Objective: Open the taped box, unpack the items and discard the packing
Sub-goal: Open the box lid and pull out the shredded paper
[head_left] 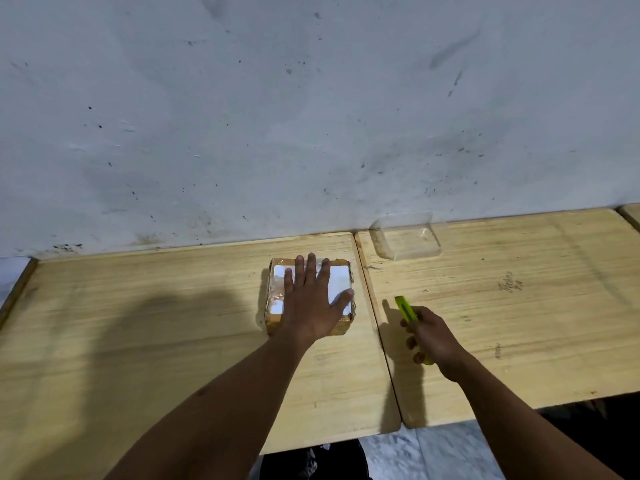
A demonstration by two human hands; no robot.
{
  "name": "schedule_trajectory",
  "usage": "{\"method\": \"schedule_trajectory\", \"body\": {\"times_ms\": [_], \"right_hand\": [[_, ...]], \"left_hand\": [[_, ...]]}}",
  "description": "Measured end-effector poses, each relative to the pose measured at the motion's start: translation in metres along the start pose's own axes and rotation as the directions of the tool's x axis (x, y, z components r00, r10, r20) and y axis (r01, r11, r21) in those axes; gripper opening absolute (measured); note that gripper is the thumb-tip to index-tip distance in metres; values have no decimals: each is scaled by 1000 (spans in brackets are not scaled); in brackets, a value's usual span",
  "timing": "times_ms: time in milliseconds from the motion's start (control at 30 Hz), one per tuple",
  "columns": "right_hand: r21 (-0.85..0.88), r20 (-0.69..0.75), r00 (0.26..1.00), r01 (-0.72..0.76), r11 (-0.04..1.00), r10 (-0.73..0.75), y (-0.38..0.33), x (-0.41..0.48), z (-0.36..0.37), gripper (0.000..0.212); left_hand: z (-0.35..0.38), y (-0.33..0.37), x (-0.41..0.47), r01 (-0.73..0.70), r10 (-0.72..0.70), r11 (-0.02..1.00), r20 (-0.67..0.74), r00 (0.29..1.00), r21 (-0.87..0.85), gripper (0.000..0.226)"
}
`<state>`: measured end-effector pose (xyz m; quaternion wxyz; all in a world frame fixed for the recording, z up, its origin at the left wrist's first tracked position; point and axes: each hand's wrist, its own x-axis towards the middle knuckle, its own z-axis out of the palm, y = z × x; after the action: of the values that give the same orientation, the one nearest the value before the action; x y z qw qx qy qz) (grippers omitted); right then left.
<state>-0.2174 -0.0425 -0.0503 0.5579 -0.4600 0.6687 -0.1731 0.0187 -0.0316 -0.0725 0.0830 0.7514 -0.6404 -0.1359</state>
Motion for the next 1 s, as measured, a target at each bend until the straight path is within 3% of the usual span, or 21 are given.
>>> {"method": "schedule_trajectory", "body": {"times_ms": [67,167,233,400,533,600,667,767,867,1000], "right_hand": [[-65,-97,995,-1,998,-6,8,12,-3,17],[-193,-224,974,-10,981,-34,20,29,-6,21],[-350,-248,966,-15,937,-78,27,38,-7,28],[-545,-263,956,-36,838,-130,19,42,0,37],[-476,-197,874,312,823,-445,-16,41,30,34],[-365,-129,838,457,811,-530,-39,39,49,35],[-285,19,847,513,810,-531,-54,37,64,39],[-369,194,799,598,712,-570,-50,34,75,49],[-459,208,778,613,643,-593,-39,27,85,52],[-631,153,718,600,492,-679,-27,0,110,38]], "left_hand": [[-2,7,1,32,-32,999,26,999,-13,99],[-4,15,3,57,-59,997,62,996,43,113],[-3,16,2,56,-60,997,62,996,55,113],[-2,13,0,37,-38,999,63,997,21,112],[-4,12,-3,-22,21,1000,86,996,9,109],[-5,5,-6,-99,100,995,80,992,-15,108],[-8,-8,-9,-202,204,979,91,975,-36,111],[-16,-37,-15,-309,315,948,96,944,-71,119],[-24,-73,-23,-300,301,952,0,954,-54,125],[-37,-108,-36,-168,163,983,-66,984,-77,123]]}}
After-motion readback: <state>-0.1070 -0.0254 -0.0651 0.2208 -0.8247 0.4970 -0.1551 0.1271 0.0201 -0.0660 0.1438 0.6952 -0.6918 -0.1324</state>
